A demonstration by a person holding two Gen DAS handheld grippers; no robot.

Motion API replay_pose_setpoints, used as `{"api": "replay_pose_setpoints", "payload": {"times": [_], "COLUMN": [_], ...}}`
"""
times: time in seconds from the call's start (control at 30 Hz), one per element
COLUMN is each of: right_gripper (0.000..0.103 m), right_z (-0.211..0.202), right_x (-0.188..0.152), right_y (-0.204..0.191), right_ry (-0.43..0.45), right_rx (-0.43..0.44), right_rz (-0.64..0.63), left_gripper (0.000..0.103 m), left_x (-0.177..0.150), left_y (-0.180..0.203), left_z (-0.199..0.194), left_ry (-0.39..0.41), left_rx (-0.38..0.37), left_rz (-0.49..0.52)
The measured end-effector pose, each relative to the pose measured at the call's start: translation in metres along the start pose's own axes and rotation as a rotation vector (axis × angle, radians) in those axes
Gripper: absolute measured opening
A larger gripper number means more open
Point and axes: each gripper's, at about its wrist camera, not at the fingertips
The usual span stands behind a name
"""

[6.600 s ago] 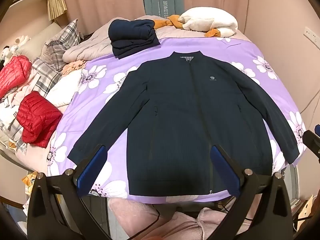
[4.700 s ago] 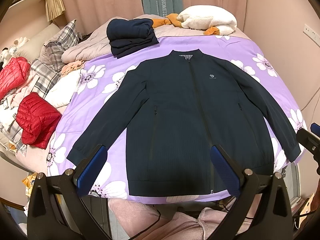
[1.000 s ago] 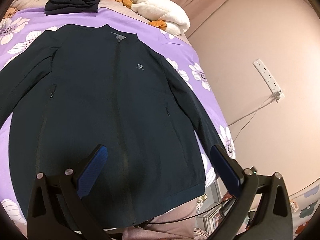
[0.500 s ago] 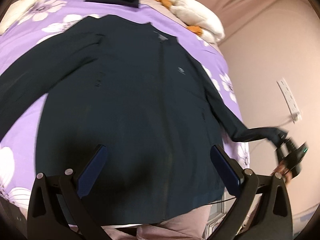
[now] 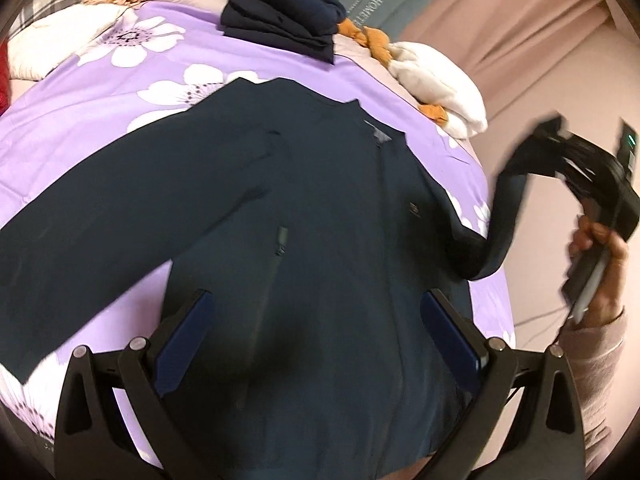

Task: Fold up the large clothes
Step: 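Carry the sleeve across the jacket body toward the left gripper and release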

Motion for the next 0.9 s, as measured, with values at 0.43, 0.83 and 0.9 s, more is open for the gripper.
{"api": "replay_pose_setpoints", "payload": {"times": [0.43, 0.83, 0.9], "right_gripper": [0.05, 0.065, 0.065], "right_z": [0.16, 0.076, 0.067], "right_x": [-0.126, -0.086, -0.097], "right_y": [-0.098, 0.095, 0.112], "right_ry": [-0.497, -0.289, -0.283], "right_rx": [0.218, 0.131, 0.126], "right_rz": [-0.307, 0.114, 0.159], "left_gripper": [0.103, 0.1, 0.091], "left_x": [0.023, 0.071, 0.086], "left_y": [-0.046, -0.019, -0.014], "left_z": [0.042, 0.101, 0.12], "left_ry": [-0.05, -0.096, -0.102], "left_rx": [0.059, -0.214, -0.208], "left_rz": [-0.072, -0.19, -0.195]}}
Point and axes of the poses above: each gripper's, at about its wrist camera, not at the fingertips, and z roughly the way its jaws point, y to its right, x to its top, and after that the axes turned 1 degree about x, right-handed
